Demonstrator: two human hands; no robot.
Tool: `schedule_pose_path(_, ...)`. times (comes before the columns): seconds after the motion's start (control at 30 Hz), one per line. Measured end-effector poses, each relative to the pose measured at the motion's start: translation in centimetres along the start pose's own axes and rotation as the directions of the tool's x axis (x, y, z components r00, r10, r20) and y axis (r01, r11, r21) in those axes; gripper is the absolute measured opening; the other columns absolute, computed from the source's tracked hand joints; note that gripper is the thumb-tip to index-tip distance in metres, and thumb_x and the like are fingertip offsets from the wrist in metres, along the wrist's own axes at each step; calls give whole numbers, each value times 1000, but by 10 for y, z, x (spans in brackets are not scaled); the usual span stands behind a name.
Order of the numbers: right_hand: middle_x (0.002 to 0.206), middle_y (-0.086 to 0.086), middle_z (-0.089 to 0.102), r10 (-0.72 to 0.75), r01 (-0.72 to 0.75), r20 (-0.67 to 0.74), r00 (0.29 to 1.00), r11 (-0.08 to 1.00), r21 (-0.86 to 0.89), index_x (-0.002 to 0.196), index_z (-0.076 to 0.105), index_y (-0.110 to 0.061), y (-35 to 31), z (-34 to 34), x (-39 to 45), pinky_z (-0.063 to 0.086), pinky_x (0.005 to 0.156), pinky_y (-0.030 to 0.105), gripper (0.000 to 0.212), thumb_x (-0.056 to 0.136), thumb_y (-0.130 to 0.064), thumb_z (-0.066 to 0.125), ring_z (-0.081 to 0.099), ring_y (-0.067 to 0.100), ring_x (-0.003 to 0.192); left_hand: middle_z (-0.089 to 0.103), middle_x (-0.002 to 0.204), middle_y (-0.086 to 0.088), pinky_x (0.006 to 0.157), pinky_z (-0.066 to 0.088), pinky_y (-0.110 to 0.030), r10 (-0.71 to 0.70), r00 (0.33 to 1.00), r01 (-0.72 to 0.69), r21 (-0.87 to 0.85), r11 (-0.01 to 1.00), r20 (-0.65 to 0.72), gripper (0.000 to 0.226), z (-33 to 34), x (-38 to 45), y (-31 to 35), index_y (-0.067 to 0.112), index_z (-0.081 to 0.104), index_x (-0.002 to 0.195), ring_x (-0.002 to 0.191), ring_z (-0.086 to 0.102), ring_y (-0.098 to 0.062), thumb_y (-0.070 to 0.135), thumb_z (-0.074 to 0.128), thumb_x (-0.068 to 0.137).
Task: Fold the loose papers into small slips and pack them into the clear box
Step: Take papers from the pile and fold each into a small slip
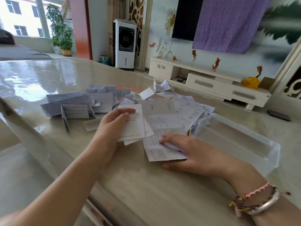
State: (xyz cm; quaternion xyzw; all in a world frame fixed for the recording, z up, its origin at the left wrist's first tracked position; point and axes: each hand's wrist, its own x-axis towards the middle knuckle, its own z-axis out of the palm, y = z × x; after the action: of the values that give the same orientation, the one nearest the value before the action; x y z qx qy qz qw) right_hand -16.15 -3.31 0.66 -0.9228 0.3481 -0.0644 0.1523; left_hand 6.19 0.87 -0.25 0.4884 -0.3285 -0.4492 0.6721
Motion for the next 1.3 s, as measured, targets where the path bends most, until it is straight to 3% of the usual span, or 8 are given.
schedule_pose_path(0.1, 132, -19, 56, -7, 9, -60, 998, 999, 35, 124, 60, -33, 4, 0, 2, 41, 104, 25, 36, 88, -37, 66, 50, -1, 123, 70, 88, -5, 55, 55, -23, -13, 1000, 14, -98, 995, 7, 15, -4, 0, 1, 11, 70, 104, 67, 65, -13, 12, 61, 91)
schedule_pose_path(0.27, 81, -21, 71, 114, 5, -336, 935, 943, 334, 82, 71, -32, 0, -9, -1, 50, 68, 21, 15, 91, -37, 59, 64, -5, 78, 69, 102, -8, 73, 56, -32, 19, 996, -21, -28, 999, -82, 22, -7, 3, -2, 14, 70, 105, 75, 65, -16, 3, 61, 89)
schedule_pose_path(0.47, 78, -31, 67, 269, 61, -515, 814, 842, 536, 94, 66, -33, -6, -12, 3, 45, 63, 4, 11, 87, -38, 59, 64, -13, 80, 69, 106, -8, 72, 55, -32, 99, 990, -79, 186, 979, -97, 21, -3, 4, -8, 20, 71, 97, 77, 66, -16, 7, 55, 94)
schedule_pose_path(0.63, 88, -17, 73, 218, 134, -459, 861, 774, 618, 94, 69, -32, -20, -5, 8, 50, 68, 12, 22, 78, -44, 58, 69, -1, 82, 74, 99, -2, 72, 56, -27, 14, 969, -93, 308, 947, 247, 42, 14, -9, -10, 23, 70, 103, 88, 70, -17, 51, 67, 72)
schedule_pose_path(0.83, 118, -19, 57, 141, 136, -450, 882, 837, 530, 108, 66, -25, -21, 5, 16, 53, 90, 26, 26, 84, -34, 68, 56, 0, 111, 75, 94, -9, 77, 59, -35, -6, 951, -65, 217, 974, 309, 27, 17, -10, -6, 10, 71, 99, 87, 72, -26, 29, 65, 81)
schedule_pose_path(1.03, 121, -22, 56, 241, 7, -368, 898, 829, 559, 128, 42, -40, -11, 3, 12, 49, 99, 33, 64, 77, -30, 79, 50, -7, 119, 74, 96, -11, 77, 59, -35, 0, 946, -62, 181, 981, 323, 30, 12, -10, -5, 8, 71, 99, 85, 71, -24, 29, 64, 78)
schedule_pose_path(1.13, 100, -18, 69, 239, 34, -458, 856, 858, 513, 107, 62, -35, -12, 0, 11, 53, 92, 36, 34, 78, -25, 78, 60, -3, 104, 74, 97, -11, 84, 57, -40, -1, 955, -56, 184, 981, 297, 35, 12, -11, -5, 6, 71, 99, 91, 71, -28, 31, 68, 74)
schedule_pose_path(1.3, 87, -12, 72, 211, 145, -683, 699, 894, 424, 86, 70, -23, -16, -5, 6, 51, 80, 15, 11, 84, -13, 72, 66, 0, 91, 74, 99, -4, 87, 56, -38, 2, 972, -61, 243, 968, 235, 47, 13, -9, -5, 22, 73, 105, 92, 70, -23, 41, 76, 62)
